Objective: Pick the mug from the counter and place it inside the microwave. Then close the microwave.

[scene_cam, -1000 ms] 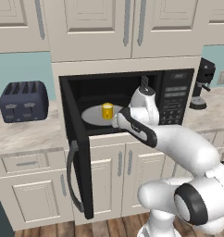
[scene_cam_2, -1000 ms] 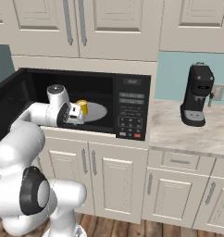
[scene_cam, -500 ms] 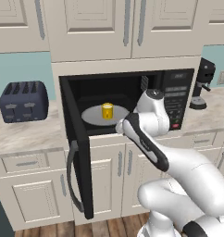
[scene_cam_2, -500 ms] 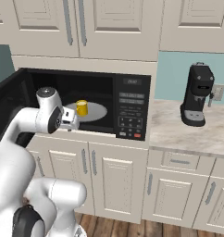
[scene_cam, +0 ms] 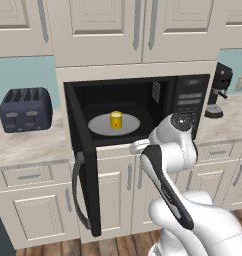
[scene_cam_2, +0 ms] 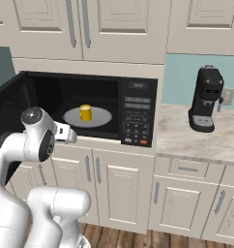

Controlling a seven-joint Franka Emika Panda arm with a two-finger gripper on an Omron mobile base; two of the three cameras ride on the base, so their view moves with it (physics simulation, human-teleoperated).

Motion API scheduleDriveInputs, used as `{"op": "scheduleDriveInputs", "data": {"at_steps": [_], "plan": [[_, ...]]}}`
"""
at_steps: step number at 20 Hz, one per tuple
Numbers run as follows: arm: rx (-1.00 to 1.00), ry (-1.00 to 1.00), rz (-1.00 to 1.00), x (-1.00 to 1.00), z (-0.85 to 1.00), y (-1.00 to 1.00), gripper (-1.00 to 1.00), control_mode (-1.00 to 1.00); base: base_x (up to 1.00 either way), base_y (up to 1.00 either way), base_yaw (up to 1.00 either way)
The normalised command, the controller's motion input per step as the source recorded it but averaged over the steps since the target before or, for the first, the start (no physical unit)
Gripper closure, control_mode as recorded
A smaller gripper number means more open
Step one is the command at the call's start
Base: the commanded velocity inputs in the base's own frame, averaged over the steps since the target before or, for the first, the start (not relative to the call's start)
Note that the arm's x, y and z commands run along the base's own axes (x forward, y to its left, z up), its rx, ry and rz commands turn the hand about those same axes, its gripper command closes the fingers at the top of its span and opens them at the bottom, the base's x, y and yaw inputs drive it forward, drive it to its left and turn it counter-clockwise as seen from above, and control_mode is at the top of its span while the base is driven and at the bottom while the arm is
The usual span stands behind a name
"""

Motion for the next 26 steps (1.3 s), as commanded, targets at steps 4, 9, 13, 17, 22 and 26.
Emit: {"op": "scheduleDriveInputs", "data": {"at_steps": [4, 9, 13, 17, 22, 26], "plan": [[0.00, -0.11, 0.00, -0.39, 0.41, 0.00, -1.00, -1.00, 0.00, 0.00, 0.00], [0.00, 0.00, 0.00, -0.32, 0.76, 0.00, -1.00, -1.00, 0.00, 0.00, 0.00], [0.00, 0.23, 0.00, -0.18, 0.51, 0.00, -1.00, -1.00, 0.00, 0.00, 0.00], [0.00, 0.31, 0.00, -0.02, 0.21, 0.00, -1.00, -1.00, 0.00, 0.00, 0.00], [0.00, 0.03, 0.01, -0.51, 0.06, 0.00, -1.00, -1.00, 0.00, 0.00, 0.00], [0.00, -0.15, 0.01, -0.66, 0.00, 0.00, -1.00, -1.00, 0.00, 0.00, 0.00]]}}
